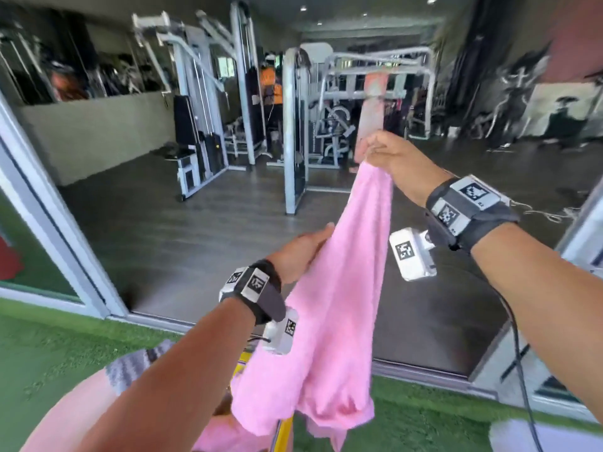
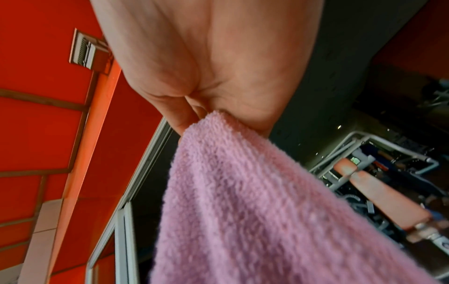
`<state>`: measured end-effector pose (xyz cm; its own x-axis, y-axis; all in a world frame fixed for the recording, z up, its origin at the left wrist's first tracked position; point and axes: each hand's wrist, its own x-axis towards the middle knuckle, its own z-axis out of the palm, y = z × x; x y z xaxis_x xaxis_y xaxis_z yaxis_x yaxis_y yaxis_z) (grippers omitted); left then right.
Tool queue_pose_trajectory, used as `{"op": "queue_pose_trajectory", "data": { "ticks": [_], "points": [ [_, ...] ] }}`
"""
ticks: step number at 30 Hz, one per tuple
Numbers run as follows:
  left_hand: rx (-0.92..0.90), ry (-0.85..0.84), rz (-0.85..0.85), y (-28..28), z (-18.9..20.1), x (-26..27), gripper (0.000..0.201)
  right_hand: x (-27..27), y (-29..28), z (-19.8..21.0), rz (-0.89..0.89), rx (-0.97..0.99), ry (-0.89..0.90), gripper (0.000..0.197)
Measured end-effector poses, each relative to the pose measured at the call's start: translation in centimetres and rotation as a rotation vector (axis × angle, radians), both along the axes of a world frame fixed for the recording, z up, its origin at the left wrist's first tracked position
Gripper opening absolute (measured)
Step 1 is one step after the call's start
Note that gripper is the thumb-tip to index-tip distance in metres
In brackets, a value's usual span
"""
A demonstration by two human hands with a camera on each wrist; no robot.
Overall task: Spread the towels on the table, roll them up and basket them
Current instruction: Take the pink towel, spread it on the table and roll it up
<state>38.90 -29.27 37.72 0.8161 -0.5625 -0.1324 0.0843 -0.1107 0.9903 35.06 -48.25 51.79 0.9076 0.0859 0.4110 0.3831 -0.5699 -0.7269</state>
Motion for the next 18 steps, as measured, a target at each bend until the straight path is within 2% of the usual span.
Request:
{"op": "queue_pose_trajectory", "data": {
  "ticks": [3,4,6,8,9,11,12,13,15,18],
  "points": [
    [-0.059,-0.012,-0.18,-4.0,1.9,-1.5,0.022,-1.9,-4.2,0.8,-0.051,0.03,-0.025,0.023],
    [-0.078,-0.029,-0.214,-5.1,2.4,-1.9,0.021,-2.6,-5.6,0.6,-0.081,0.038,-0.022,0.021],
    [-0.121,-0.055,-0.179,-6.5,2.5,-1.8,0.015,-3.6,-8.4,-0.5,-0.149,0.038,-0.007,0.012],
    [-0.166,-0.099,-0.079,-7.2,2.6,-1.1,0.01,-4.1,-11.1,-2.6,-0.182,0.028,0.056,0.014],
    [-0.164,-0.153,-0.031,-7.5,2.7,-0.5,0.01,-4.2,-12.3,-3.9,-0.2,0.002,0.111,0.024],
    [-0.115,-0.309,0.024,-8.5,4.1,0.0,0.018,-4.7,-13.7,-6.8,-0.219,-0.09,0.229,0.06],
    [-0.061,-0.413,0.034,-9.1,5.0,0.1,0.022,-5.0,-14.0,-8.1,-0.229,-0.082,0.276,0.072],
    [0.004,-0.517,0.049,-9.9,6.1,0.3,0.025,-5.2,-14.3,-9.2,-0.245,-0.03,0.294,0.075],
    [0.107,-0.69,0.06,-11.8,7.9,0.5,0.027,-5.2,-14.5,-10.5,-0.236,0.104,0.304,0.065],
    [0.24,-0.832,-0.063,-15.2,10.0,0.1,0.021,-5.3,-13.8,-10.1,-0.07,0.355,0.277,0.028]
  ]
}}
